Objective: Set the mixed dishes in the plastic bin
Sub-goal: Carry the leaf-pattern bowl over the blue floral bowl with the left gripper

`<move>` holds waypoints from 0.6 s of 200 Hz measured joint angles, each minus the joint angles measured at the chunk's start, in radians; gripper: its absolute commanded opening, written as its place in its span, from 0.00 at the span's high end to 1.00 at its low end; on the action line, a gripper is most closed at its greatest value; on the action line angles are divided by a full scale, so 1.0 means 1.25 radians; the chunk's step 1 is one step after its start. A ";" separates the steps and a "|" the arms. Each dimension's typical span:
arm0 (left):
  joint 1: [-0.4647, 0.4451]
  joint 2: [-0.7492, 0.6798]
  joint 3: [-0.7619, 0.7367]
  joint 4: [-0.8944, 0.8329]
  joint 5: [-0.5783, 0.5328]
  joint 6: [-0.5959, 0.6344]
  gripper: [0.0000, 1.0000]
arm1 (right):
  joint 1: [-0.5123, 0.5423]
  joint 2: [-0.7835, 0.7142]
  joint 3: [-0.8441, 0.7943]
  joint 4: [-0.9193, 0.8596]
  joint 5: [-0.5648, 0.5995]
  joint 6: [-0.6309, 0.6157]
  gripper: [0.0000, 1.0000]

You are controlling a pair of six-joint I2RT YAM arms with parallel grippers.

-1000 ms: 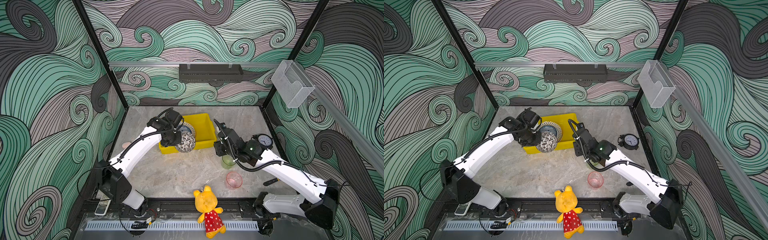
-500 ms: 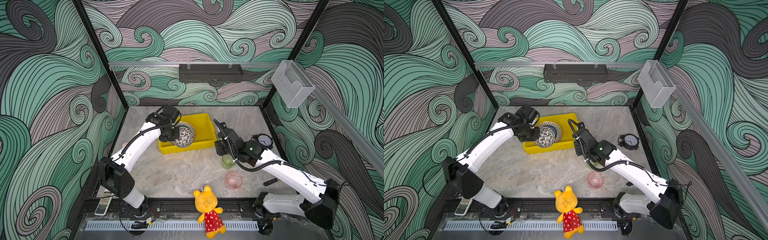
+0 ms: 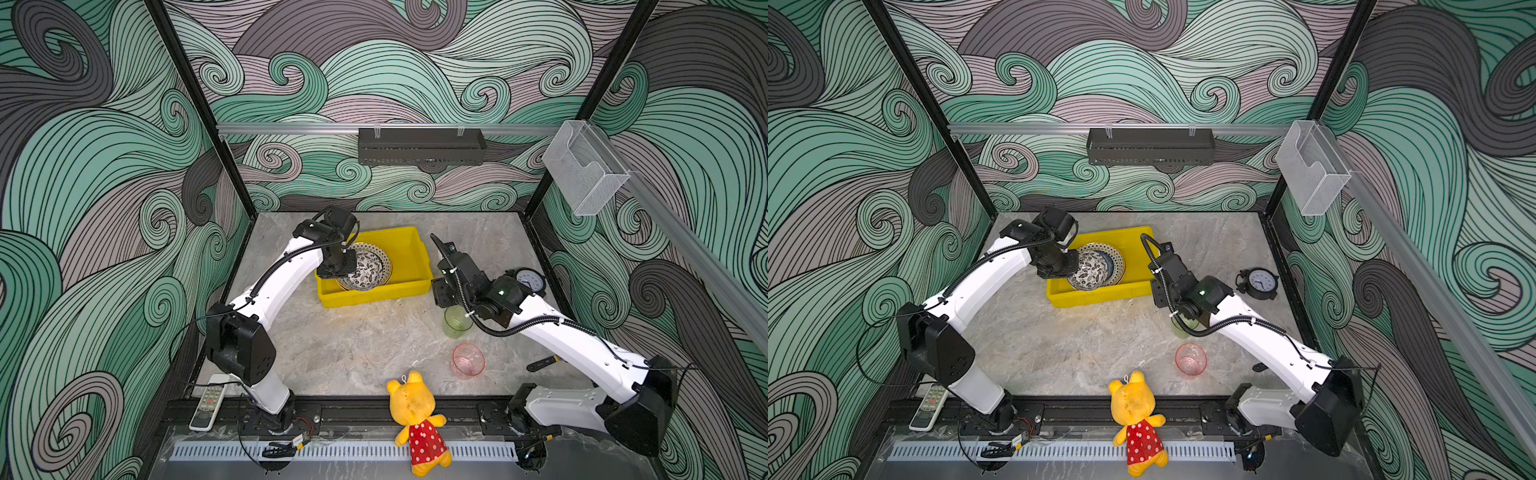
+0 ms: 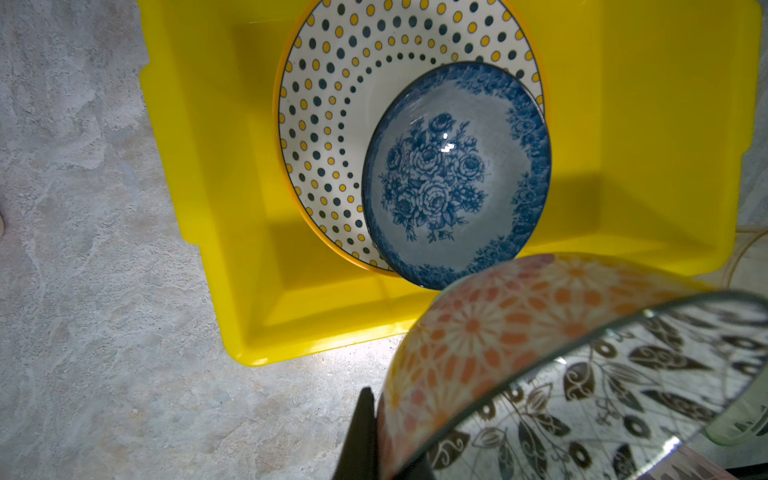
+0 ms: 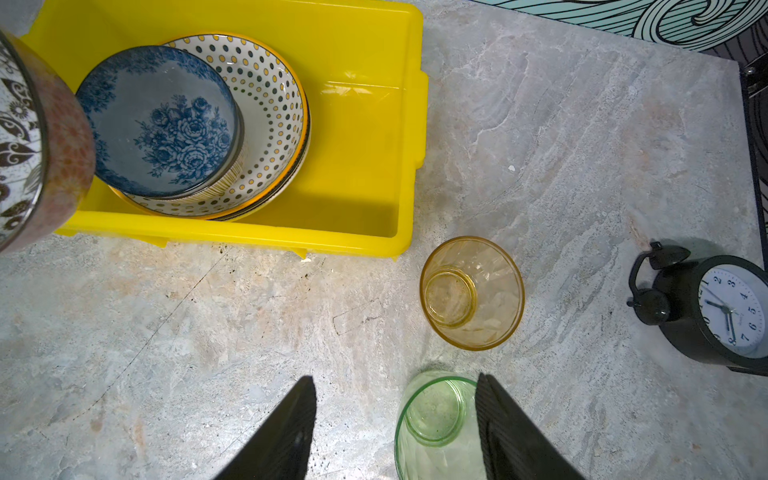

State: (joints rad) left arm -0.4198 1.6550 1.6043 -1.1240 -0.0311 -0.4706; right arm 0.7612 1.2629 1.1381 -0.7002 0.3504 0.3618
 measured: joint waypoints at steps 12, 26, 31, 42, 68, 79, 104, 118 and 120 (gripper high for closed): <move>0.002 0.010 0.006 0.002 0.002 0.000 1.00 | -0.007 0.002 0.000 0.000 -0.009 0.003 0.37; 0.005 0.023 0.018 0.001 0.007 0.000 1.00 | -0.012 0.004 0.000 0.000 -0.016 0.005 0.37; 0.005 0.029 0.024 0.001 0.009 0.000 1.00 | -0.013 0.005 0.000 0.000 -0.019 0.005 0.37; 0.008 0.041 0.035 0.002 0.011 0.000 1.00 | -0.018 0.006 0.000 0.000 -0.024 0.007 0.37; 0.013 0.068 0.063 0.001 0.013 0.001 1.00 | -0.026 0.009 0.000 0.000 -0.032 0.009 0.37; 0.015 0.075 0.071 0.001 0.013 0.003 1.00 | -0.030 0.009 0.000 0.000 -0.035 0.010 0.37; 0.022 0.092 0.089 -0.002 0.013 0.006 1.00 | -0.037 0.011 0.000 0.000 -0.043 0.011 0.37; 0.026 0.104 0.097 -0.005 0.013 0.006 1.00 | -0.039 0.014 0.000 0.000 -0.048 0.011 0.37; 0.027 0.105 0.099 -0.005 0.014 0.006 1.00 | -0.039 0.015 0.000 0.000 -0.049 0.011 0.37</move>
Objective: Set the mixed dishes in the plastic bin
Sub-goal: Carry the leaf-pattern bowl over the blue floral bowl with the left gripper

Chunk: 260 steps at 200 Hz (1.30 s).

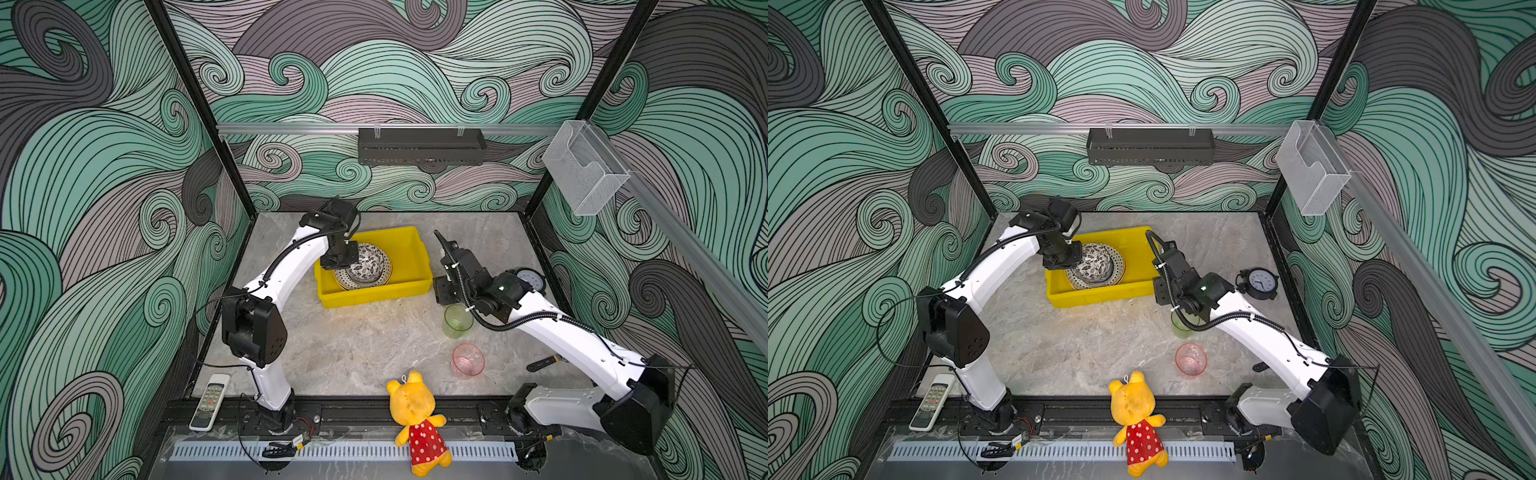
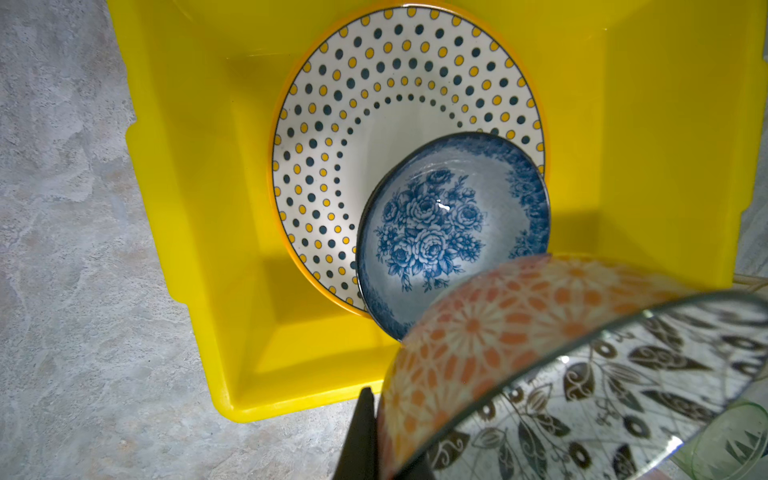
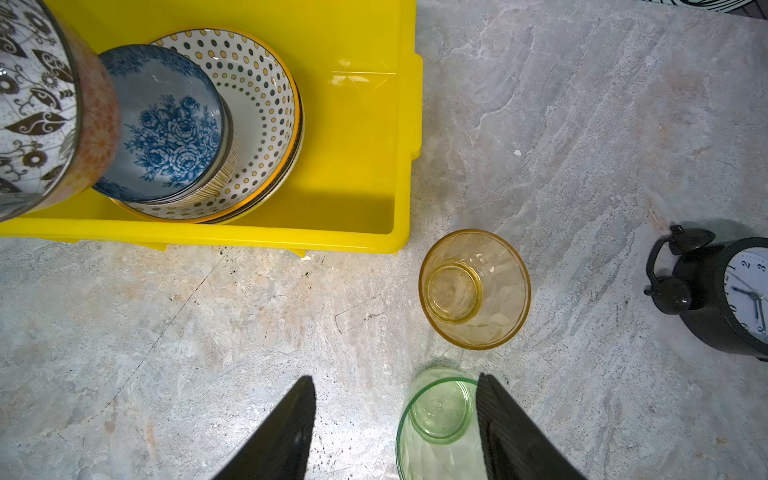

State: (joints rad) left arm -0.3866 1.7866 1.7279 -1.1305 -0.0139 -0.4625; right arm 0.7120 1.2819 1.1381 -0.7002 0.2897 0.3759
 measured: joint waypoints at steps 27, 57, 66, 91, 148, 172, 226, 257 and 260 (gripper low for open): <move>0.005 0.027 0.017 -0.008 0.006 0.000 1.00 | -0.005 0.007 0.000 0.000 -0.004 0.000 0.37; 0.009 0.055 0.037 -0.017 0.017 0.000 1.00 | -0.010 0.007 0.000 0.000 -0.008 0.000 0.37; 0.009 0.060 0.038 -0.018 0.020 0.000 1.00 | -0.011 0.007 0.000 0.000 -0.009 0.000 0.37; 0.011 0.072 0.046 -0.022 0.023 0.000 1.00 | -0.013 0.007 0.000 0.000 -0.009 0.000 0.37; 0.015 0.094 0.067 -0.029 0.033 0.000 1.00 | -0.018 0.007 0.000 0.000 -0.013 0.000 0.36; 0.016 0.106 0.070 -0.029 0.035 0.000 1.00 | -0.020 0.007 0.000 0.000 -0.015 0.000 0.36; 0.022 0.134 0.071 -0.030 0.036 0.000 1.00 | -0.022 0.007 -0.001 0.000 -0.017 0.000 0.36; 0.024 0.139 0.072 -0.029 0.037 0.000 1.00 | -0.022 0.006 -0.004 0.000 -0.018 0.000 0.36; 0.025 0.139 0.072 -0.029 0.037 0.000 1.00 | -0.022 0.006 -0.005 0.000 -0.019 0.000 0.36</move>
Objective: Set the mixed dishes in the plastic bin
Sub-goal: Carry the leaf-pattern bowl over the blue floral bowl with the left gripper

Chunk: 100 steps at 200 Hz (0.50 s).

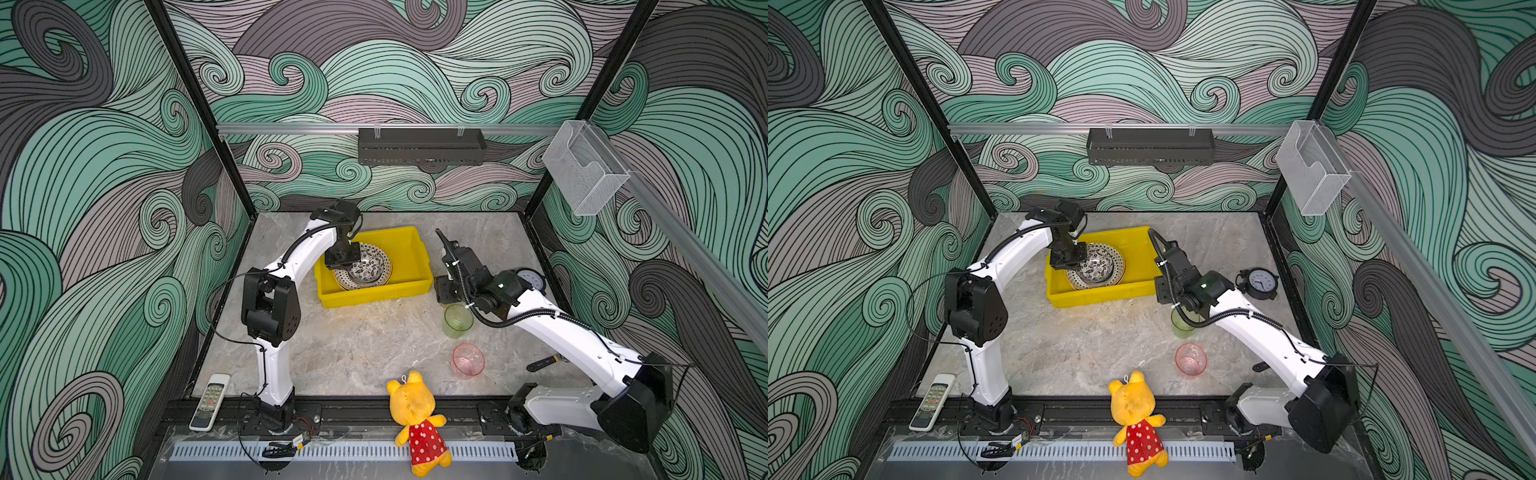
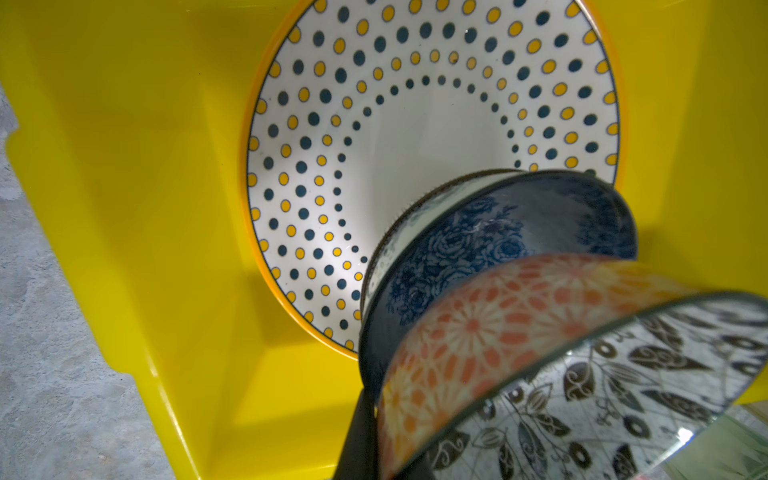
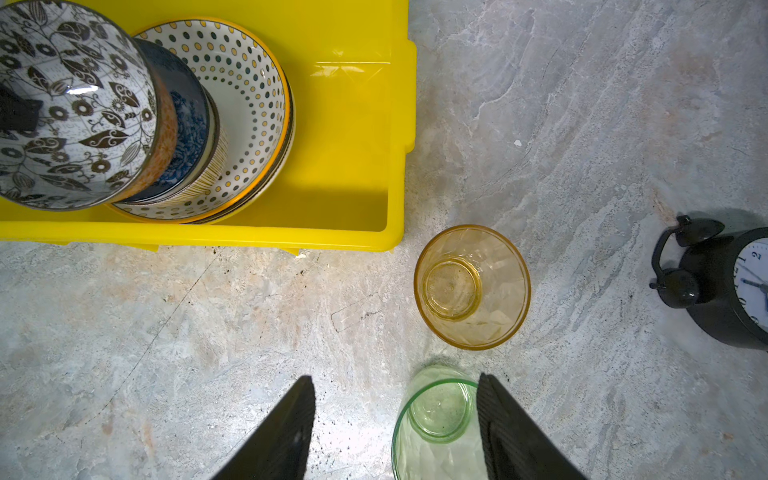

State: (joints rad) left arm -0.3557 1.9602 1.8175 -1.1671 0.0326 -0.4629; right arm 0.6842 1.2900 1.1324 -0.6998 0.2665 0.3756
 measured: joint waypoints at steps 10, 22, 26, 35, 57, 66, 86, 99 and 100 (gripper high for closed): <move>0.002 0.000 0.000 0.000 0.001 0.000 1.00 | 0.000 0.000 -0.001 0.000 -0.001 0.000 0.36; 0.004 0.002 0.002 0.000 0.002 0.000 1.00 | -0.001 0.000 -0.002 0.000 -0.002 0.001 0.36; 0.005 0.002 0.003 0.000 0.002 0.000 1.00 | -0.001 0.000 -0.002 0.000 -0.002 0.001 0.36; 0.006 0.007 0.010 -0.001 0.003 0.000 1.00 | -0.001 0.000 -0.002 0.000 -0.005 0.001 0.36; 0.007 0.016 0.020 0.001 0.004 0.000 1.00 | -0.003 0.000 -0.002 0.001 -0.009 0.002 0.36; 0.008 0.020 0.022 0.001 0.005 -0.001 1.00 | -0.003 0.000 -0.002 0.000 -0.010 0.002 0.36; 0.010 0.027 0.024 0.001 0.008 -0.001 1.00 | -0.003 0.000 -0.002 0.000 -0.011 0.002 0.36; 0.010 0.032 0.026 0.000 0.012 -0.001 1.00 | -0.003 0.000 -0.002 0.000 -0.011 0.002 0.36; 0.010 0.032 0.026 0.000 0.013 -0.001 1.00 | -0.003 0.000 -0.002 0.000 -0.011 0.002 0.36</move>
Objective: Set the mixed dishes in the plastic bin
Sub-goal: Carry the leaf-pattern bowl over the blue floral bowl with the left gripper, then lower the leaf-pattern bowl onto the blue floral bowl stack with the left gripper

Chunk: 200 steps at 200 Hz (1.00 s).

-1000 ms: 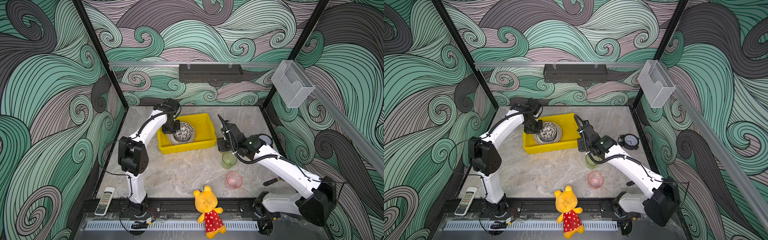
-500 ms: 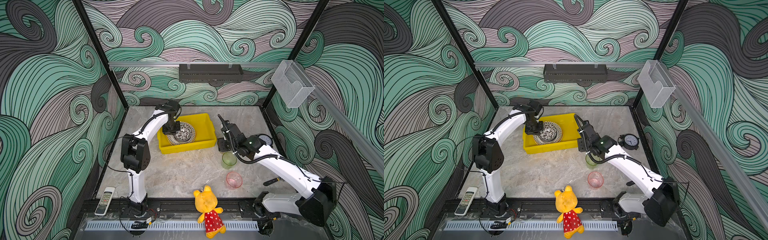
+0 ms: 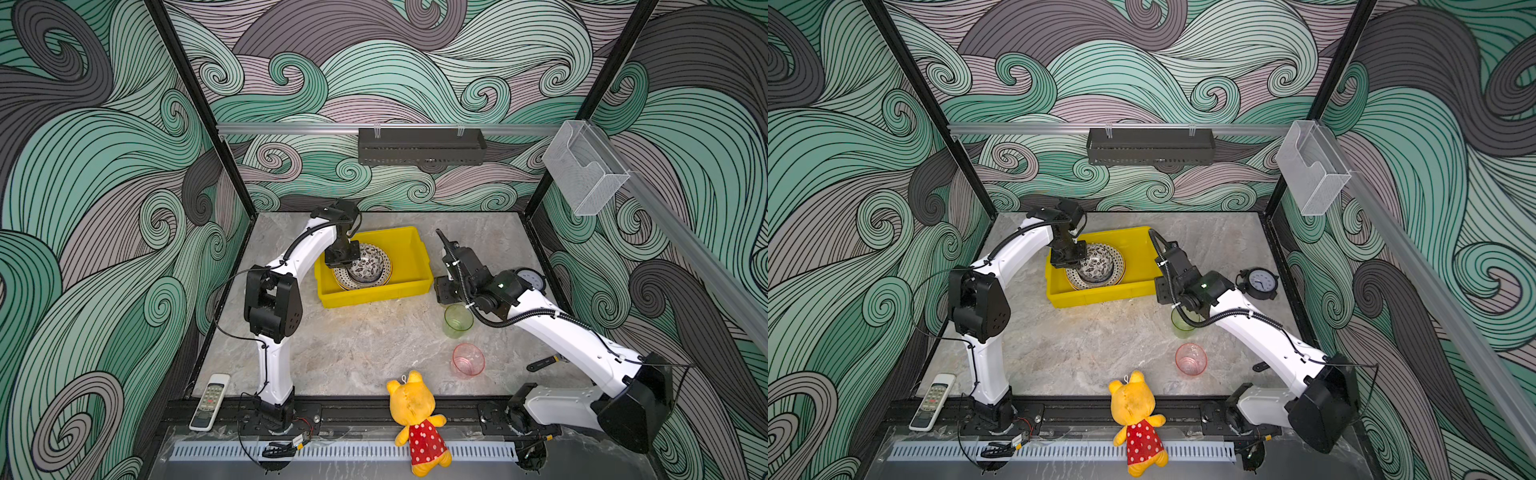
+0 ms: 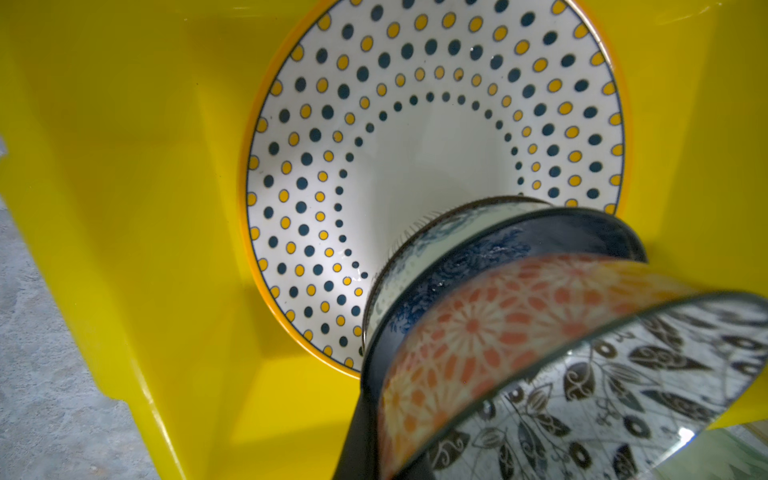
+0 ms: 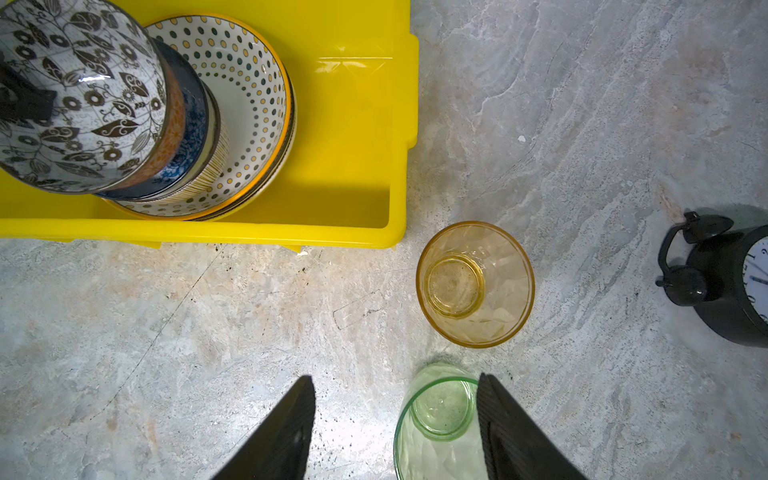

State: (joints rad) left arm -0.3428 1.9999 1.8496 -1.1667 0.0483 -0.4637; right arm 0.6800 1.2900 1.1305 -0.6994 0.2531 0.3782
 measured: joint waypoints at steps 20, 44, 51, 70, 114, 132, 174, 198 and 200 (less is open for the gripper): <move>0.000 0.007 0.001 0.000 0.005 0.000 1.00 | 0.000 0.000 0.000 0.000 0.000 0.000 0.36; 0.000 0.012 0.001 0.000 0.007 0.000 1.00 | 0.000 0.000 0.000 0.000 0.000 0.000 0.36; 0.000 0.013 0.001 0.000 0.008 0.000 1.00 | 0.000 0.000 0.000 0.000 0.000 0.000 0.36; 0.000 0.015 0.001 0.000 0.009 0.000 0.98 | 0.000 0.000 -0.002 0.000 0.000 0.000 0.36; 0.000 0.022 0.008 -0.002 0.013 -0.001 0.96 | 0.000 0.000 -0.008 0.000 -0.002 0.001 0.36; 0.000 0.025 0.014 -0.006 0.015 -0.001 0.95 | 0.000 0.000 -0.009 0.000 -0.003 0.001 0.36; 0.000 0.028 0.016 -0.015 0.020 -0.001 0.93 | 0.000 -0.001 -0.011 0.000 -0.005 0.003 0.36; 0.000 0.028 0.016 -0.018 0.023 -0.002 0.90 | 0.000 -0.001 -0.011 0.000 -0.007 0.004 0.36; 0.000 0.028 0.016 -0.019 0.024 -0.002 0.90 | 0.000 -0.001 -0.011 0.000 -0.007 0.004 0.36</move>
State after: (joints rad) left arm -0.3424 2.0350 1.8694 -1.1900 0.0780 -0.4664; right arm 0.6796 1.2888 1.1164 -0.6994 0.2443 0.3828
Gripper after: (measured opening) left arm 0.090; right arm 0.638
